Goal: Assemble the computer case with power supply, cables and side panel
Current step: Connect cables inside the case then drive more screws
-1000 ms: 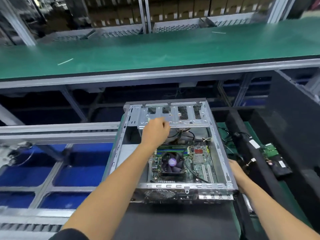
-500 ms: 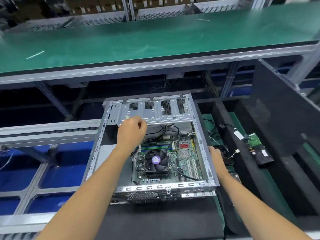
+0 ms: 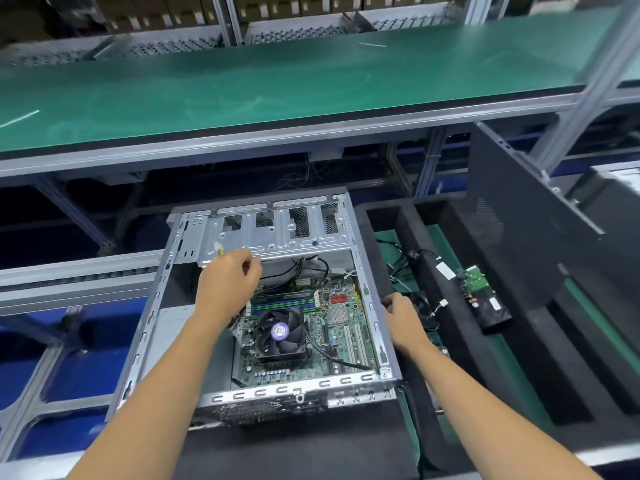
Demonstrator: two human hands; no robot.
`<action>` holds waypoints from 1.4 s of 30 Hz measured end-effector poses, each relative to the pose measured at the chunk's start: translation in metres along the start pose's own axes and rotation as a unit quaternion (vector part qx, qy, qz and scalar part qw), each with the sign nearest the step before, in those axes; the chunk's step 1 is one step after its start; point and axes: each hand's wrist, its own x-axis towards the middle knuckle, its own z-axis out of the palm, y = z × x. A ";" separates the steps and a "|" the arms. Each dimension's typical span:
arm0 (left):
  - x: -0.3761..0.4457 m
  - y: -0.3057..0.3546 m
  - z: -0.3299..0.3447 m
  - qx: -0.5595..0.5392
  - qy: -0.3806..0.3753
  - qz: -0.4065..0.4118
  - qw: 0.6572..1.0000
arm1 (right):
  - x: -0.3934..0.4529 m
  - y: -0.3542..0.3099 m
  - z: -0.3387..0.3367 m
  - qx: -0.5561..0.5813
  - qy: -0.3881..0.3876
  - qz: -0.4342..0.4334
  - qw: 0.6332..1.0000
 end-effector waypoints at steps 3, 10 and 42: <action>0.000 -0.001 0.001 0.003 0.003 0.000 1.000 | 0.005 -0.006 -0.010 -0.058 0.056 -0.038 0.996; -0.001 0.002 0.000 0.005 -0.003 0.000 1.000 | 0.035 -0.033 -0.057 -0.088 0.081 -0.090 0.989; 0.048 0.186 0.082 -0.011 -0.087 0.191 0.978 | 0.102 0.028 -0.052 -0.521 -0.253 -0.071 0.812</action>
